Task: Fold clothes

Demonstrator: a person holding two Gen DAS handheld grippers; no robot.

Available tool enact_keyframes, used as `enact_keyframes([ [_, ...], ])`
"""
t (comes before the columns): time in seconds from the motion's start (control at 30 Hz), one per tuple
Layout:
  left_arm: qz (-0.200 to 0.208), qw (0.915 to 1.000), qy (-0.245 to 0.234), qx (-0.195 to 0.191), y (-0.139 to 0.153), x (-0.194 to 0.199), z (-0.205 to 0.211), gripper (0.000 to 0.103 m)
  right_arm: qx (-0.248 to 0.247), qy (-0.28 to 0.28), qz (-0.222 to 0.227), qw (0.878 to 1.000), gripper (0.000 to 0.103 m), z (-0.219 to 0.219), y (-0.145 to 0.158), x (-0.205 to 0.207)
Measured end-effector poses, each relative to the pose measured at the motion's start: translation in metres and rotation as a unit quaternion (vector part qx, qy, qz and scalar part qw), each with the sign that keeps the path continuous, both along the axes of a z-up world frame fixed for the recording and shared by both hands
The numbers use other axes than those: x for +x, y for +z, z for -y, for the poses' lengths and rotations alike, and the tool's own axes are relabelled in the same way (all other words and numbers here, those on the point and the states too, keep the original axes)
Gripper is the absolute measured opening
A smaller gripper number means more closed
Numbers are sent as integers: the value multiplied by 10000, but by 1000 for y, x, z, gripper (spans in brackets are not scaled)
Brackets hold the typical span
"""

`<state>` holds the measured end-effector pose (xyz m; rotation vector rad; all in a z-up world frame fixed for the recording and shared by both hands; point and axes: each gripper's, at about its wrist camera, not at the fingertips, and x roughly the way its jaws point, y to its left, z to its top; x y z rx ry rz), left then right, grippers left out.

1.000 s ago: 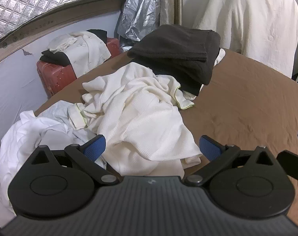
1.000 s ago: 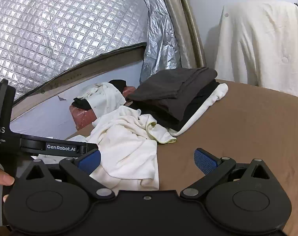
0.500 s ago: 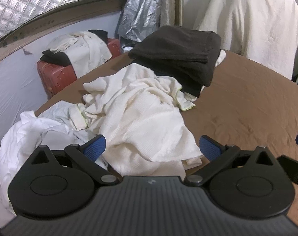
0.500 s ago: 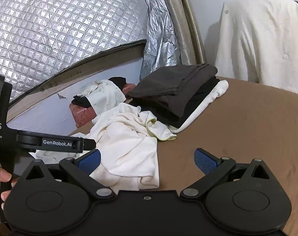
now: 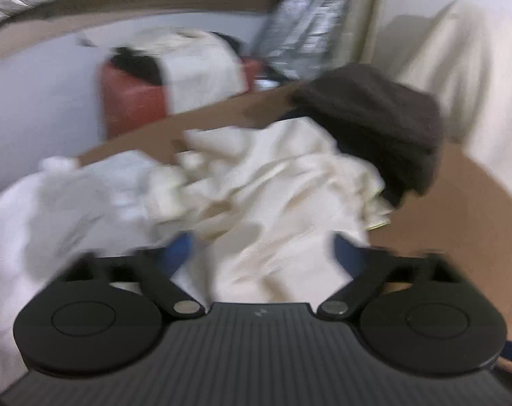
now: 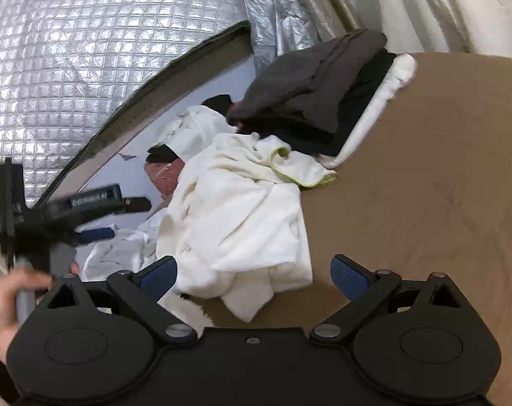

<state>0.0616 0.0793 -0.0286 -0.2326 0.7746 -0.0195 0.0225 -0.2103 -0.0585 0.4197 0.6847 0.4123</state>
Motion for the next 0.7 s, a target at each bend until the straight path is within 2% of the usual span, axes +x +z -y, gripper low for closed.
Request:
enact_keyframes([
  [0.03, -166, 9996, 82, -231, 3, 16, -7, 54, -48, 380, 163, 9991, 99, -4, -4, 8],
  [0.1, -274, 9970, 367, -622, 13, 45, -19, 55, -720, 1377, 110, 9878, 98, -22, -12, 38],
  [0.13, -293, 9969, 392, -624, 17, 56, -17, 58, -685, 1388, 51, 9879, 98, -21, -14, 51],
  [0.27, -342, 9974, 440, -457, 15, 84, 10, 58, -505, 1378, -187, 9890, 98, -16, -23, 102],
  [0.4, -405, 9962, 759, -137, -21, 100, 26, 58, -324, 1367, -425, 9892, 98, -10, -32, 153],
  [0.43, -447, 9938, 1019, 10, -32, 103, 25, 62, -278, 1364, -485, 9891, 98, -9, -34, 166],
  [0.47, -491, 9895, 1351, 142, -43, 106, 23, 73, -233, 1361, -545, 9889, 98, -8, -36, 178],
  [0.5, -525, 9856, 1599, 187, -55, 109, 20, 78, -151, 1303, -584, 9896, 98, -10, -43, 183],
  [0.53, -538, 9848, 1652, 29, -66, 112, 14, 83, -68, 1244, -622, 9903, 98, -12, -50, 188],
  [0.6, -563, 9824, 1756, -288, -89, 117, 1, 84, 97, 1125, -700, 9911, 98, -16, -64, 197],
  [0.63, -576, 9808, 1808, -446, -100, 120, -5, 88, 180, 1066, -738, 9914, 98, -18, -71, 201],
  [0.67, -602, 9795, 1818, -629, -110, 122, -10, 99, 263, 1006, -776, 9915, 98, -20, -78, 206],
  [0.7, -660, 9788, 1733, -872, -115, 122, -14, 103, 345, 946, -815, 9916, 99, -22, -85, 211],
])
